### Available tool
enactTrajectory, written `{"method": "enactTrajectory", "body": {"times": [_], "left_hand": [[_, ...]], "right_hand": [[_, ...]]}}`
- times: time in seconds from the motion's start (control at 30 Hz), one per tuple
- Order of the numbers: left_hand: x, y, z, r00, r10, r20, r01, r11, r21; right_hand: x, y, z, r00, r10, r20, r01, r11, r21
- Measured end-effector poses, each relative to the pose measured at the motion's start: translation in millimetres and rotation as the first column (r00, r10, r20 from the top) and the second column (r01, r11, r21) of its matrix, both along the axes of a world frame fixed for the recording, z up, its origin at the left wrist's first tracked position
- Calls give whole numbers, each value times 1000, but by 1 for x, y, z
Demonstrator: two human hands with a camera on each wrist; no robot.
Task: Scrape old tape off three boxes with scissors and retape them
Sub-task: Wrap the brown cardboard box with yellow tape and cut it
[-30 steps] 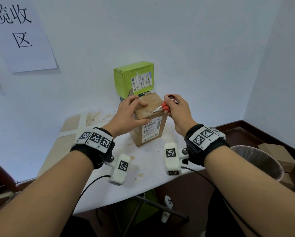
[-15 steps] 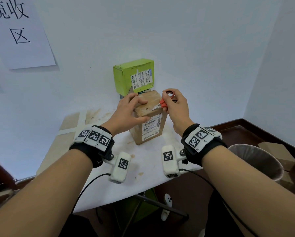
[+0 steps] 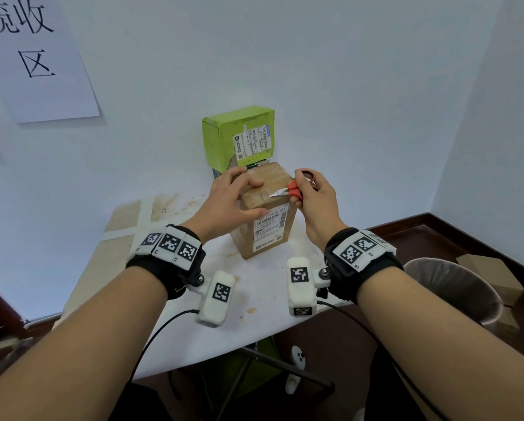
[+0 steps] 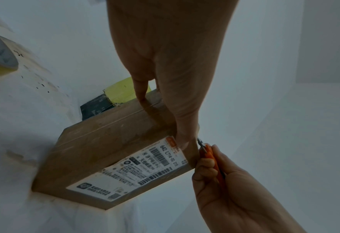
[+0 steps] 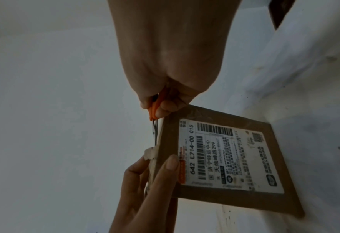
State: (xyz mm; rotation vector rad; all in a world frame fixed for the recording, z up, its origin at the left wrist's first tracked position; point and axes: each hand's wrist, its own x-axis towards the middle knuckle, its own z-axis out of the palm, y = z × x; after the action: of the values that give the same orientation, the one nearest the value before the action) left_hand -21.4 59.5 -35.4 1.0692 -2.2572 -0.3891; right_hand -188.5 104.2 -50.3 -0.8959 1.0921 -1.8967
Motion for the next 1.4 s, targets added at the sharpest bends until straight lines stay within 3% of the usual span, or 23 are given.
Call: {"method": "enactTrajectory", "body": {"times": [0.37,0.63,0.67,0.73,0.83,0.93,1.0,1.13,1.3,1.4], "left_hand": [[1,0,0,1000,-13,6,13,1000,9],[16,-9,5,1000,-13,21,12,998,67],[16,-10,6,1000,-12,23,10,997,73],[15,-9,7,999,-20,39,17,997,78],[12,-6,9,997,-45,57,40,996,84],[11,-3,11,996,-63,61,58,995,85],[12,-3,12,996,-67,66,60,994,94],[14,-4,16,992,-99,74,85,981,175],[9,3,29,987,-36,-157,83,949,304],[4,6,32,975,15,-222,63,938,340]], "right_hand": [[-3,1,-3,997,35,68,-33,999,-25],[-17,-10,18,958,-135,252,159,984,-80],[-17,-13,21,969,-148,199,167,982,-84],[-15,-20,23,974,-216,-72,211,975,-76],[-8,-26,25,852,-215,-478,195,976,-92],[-5,-32,22,712,-167,-682,194,980,-37],[-6,-36,18,680,-137,-720,211,977,13],[-5,-38,6,719,-105,-687,219,973,79],[-5,-37,0,734,-136,-666,230,972,55],[-5,-39,-2,729,-136,-670,230,972,54]]}}
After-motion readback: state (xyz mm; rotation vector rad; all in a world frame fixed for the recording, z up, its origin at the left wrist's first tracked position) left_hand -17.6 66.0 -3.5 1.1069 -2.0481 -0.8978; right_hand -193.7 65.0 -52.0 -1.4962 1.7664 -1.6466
